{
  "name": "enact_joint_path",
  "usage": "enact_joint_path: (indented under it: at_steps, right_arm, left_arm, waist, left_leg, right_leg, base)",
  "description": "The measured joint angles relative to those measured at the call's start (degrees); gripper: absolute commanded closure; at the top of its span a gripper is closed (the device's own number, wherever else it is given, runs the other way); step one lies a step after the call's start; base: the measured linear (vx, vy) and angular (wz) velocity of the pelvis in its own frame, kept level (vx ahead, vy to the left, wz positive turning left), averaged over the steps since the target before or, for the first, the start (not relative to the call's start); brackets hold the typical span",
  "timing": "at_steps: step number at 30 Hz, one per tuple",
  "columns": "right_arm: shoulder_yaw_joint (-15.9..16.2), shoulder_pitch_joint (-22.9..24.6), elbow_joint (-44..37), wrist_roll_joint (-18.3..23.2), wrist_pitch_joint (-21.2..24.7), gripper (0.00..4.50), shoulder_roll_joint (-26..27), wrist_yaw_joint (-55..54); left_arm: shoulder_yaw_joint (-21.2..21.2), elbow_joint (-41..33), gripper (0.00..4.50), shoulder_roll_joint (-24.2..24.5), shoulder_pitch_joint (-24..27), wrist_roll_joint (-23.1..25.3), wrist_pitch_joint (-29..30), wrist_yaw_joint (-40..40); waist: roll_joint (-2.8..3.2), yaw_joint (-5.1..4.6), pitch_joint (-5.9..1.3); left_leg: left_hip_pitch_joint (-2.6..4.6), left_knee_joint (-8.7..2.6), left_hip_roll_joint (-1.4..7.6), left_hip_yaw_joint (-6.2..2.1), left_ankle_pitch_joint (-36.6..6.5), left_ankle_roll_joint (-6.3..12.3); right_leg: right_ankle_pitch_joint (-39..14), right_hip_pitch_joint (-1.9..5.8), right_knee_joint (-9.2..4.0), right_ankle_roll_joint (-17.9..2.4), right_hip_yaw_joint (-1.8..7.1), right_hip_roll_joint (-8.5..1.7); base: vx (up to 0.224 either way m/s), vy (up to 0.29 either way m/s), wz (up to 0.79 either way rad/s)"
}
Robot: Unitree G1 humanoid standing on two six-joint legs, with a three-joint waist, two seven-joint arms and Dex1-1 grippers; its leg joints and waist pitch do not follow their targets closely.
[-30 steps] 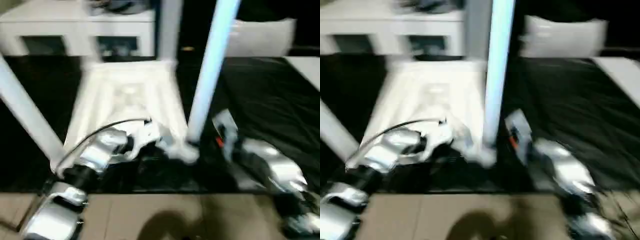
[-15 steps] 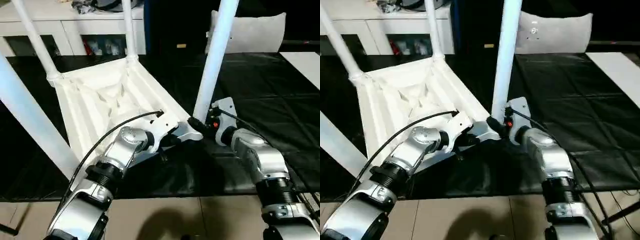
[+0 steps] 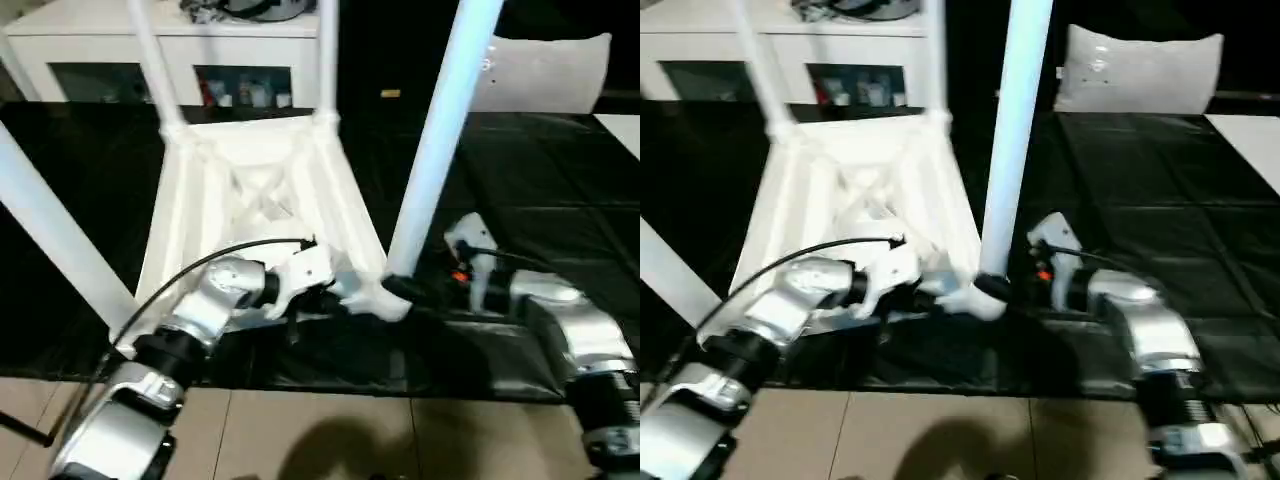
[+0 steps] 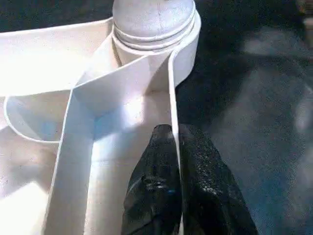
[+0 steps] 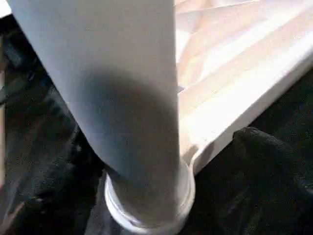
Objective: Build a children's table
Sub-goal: Rotate leg to tighten
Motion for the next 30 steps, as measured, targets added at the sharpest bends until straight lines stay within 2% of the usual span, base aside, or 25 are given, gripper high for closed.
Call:
enact_joint_path:
  at_steps: [2, 5, 7, 8, 14, 19, 25, 27, 30]
  right_arm:
    - [0.59, 0.81, -0.05, 0.04, -0.56, 0.12, -1.71, 3.70]
    - [1.46, 1.01, -0.07, 0.77, -0.65, 0.46, -3.03, 7.91]
    - [2.11, 1.01, -0.25, 1.23, -0.53, 0.49, -3.00, 9.74]
    - [2.58, 1.02, -0.52, 1.68, -0.45, 0.74, -3.02, 10.63]
    - [2.85, 1.32, -1.79, 3.28, -0.39, 0.95, -2.99, 13.58]
    - [3.49, 1.32, -1.78, 3.35, -0.29, 1.48, -2.64, 13.95]
    - [3.85, 1.73, -2.38, 4.64, 1.82, 1.88, -2.62, 14.86]
    - [3.69, 2.27, -2.86, 5.13, 2.62, 2.20, -2.49, 14.69]
    - [3.36, 2.72, -4.39, 5.39, 4.80, 2.31, -2.12, 13.22]
  left_arm:
    - [-0.43, 0.00, 4.50, 1.08, 0.16, -0.18, -1.75, -2.04]
    - [-1.01, 0.01, 4.50, 2.36, 0.16, -0.50, -3.45, -5.05]
    - [-1.17, 0.00, 4.50, 2.79, 0.16, -0.58, -4.18, -6.46]
    - [-1.47, 0.00, 4.50, 3.18, 0.16, -0.77, -4.54, -7.32]
    - [-2.05, -0.62, 4.50, 3.84, 0.16, -1.20, -5.20, -9.46]
    - [-2.07, -0.62, 4.50, 3.52, 0.16, -1.19, -5.20, -9.50]
    - [-2.08, -0.62, 4.50, 3.47, 0.16, -1.26, -5.13, -9.54]
    - [-2.07, -0.63, 4.50, 3.45, 0.18, -1.51, -4.62, -9.69]
    - [-1.80, -1.96, 4.50, 2.99, 0.54, -1.72, -1.65, -9.40]
  waist:
    - [-0.01, 0.52, 0.00]
    - [-0.01, 1.15, 0.00]
    - [-0.04, 1.38, 0.02]
    - [-0.04, 1.44, 0.02]
    - [-0.10, 1.61, 0.05]
    - [-0.10, 1.64, 0.04]
    - [-0.10, 1.94, 0.04]
    - [-0.10, 1.99, 0.04]
    - [-0.10, 1.96, 0.04]
  left_leg:
    - [-0.01, 0.00, 0.00, 0.00, 0.00, 0.00]
    - [0.01, 0.01, 0.01, 0.05, 0.00, 0.00]
    - [0.04, 0.01, 0.02, 0.05, 0.01, 0.00]
    - [0.03, 0.02, 0.02, 0.06, 0.01, -0.01]
    - [0.02, 0.06, 0.02, 0.07, 0.01, -0.01]
    - [0.02, 0.06, 0.02, 0.07, 0.01, -0.01]
    - [0.00, 0.04, 0.03, 0.07, 0.01, -0.01]
    - [0.01, 0.04, 0.03, 0.07, 0.01, -0.01]
    - [0.02, 0.05, 0.03, 0.08, 0.01, -0.01]
  right_leg:
    - [-0.01, -0.01, 0.00, 0.01, 0.00, 0.00]
    - [-0.01, -0.01, 0.04, 0.00, 0.03, 0.00]
    - [-0.01, -0.02, 0.08, 0.00, 0.03, 0.00]
    - [-0.01, -0.02, 0.10, 0.00, 0.03, 0.00]
    - [-0.01, -0.02, 0.10, 0.00, 0.05, -0.01]
    - [-0.01, -0.02, 0.11, 0.01, 0.05, -0.01]
    - [-0.02, -0.04, 0.11, 0.03, 0.05, -0.01]
    - [-0.03, -0.04, 0.11, 0.04, 0.05, -0.01]
    - [-0.03, -0.03, 0.13, 0.04, 0.06, -0.01]
  base:
    - [0.000, 0.000, 0.00]
    - [0.000, 0.000, 0.00]
    - [0.000, 0.000, 0.00]
    - [0.000, 0.000, 0.00]
    - [0.000, 0.000, 0.00]
    - [0.000, 0.000, 0.00]
    - [0.000, 0.000, 0.00]
    - [0.000, 0.000, 0.00]
    - [0.000, 0.000, 0.00]
